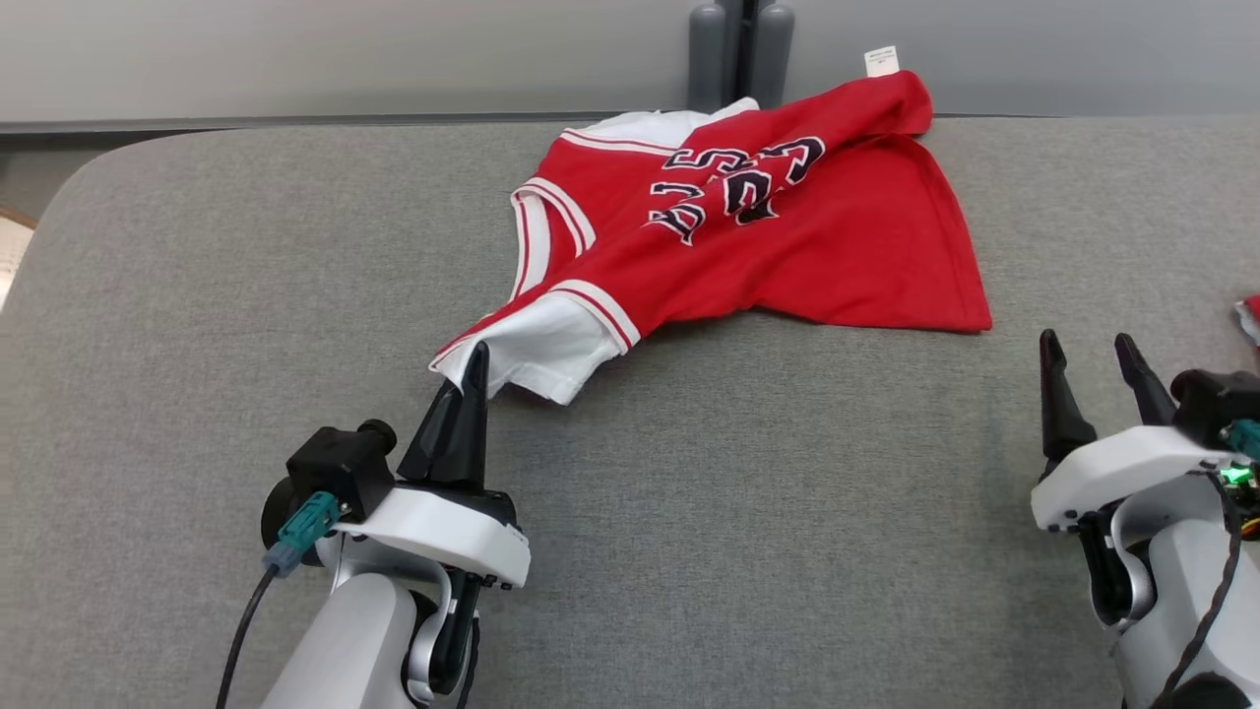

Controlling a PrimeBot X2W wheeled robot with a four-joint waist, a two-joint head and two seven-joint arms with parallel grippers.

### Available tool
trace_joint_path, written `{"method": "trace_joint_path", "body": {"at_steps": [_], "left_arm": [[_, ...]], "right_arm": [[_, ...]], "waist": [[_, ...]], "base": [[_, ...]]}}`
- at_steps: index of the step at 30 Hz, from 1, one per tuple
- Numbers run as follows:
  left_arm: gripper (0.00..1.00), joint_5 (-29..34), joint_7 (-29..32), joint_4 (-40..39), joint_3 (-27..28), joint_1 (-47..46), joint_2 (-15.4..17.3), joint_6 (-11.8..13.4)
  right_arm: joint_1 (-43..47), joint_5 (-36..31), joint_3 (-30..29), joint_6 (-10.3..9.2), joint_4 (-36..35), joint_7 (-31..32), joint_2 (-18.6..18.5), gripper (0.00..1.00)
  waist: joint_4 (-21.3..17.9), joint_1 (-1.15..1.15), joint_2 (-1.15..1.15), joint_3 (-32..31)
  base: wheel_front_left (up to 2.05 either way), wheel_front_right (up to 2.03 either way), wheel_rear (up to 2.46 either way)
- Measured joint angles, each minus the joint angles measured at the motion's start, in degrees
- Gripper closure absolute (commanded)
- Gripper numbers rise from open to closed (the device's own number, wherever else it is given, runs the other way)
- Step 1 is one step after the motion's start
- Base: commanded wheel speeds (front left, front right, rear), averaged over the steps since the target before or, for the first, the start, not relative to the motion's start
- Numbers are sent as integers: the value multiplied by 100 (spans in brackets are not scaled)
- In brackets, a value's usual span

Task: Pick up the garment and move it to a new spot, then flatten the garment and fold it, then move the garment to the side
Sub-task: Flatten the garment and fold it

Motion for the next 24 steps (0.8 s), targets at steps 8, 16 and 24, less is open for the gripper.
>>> {"method": "trace_joint_path", "body": {"at_steps": [8,16,24], "left_arm": [[100,147,1,-279,115,152,-21,-148],[100,5,0,-447,-63,146,-26,-114],[100,-73,0,-465,-171,88,-26,-66]], "right_arm": [[-529,402,-36,-1,788,244,38,0],[-1038,621,-16,-1,1471,410,-216,0],[-1293,953,378,-4,1790,552,-325,100]], "waist": [[306,0,0,132],[520,0,0,354],[679,0,0,515]], "base": [[0,0,0],[0,0,0],[0,0,0]]}}
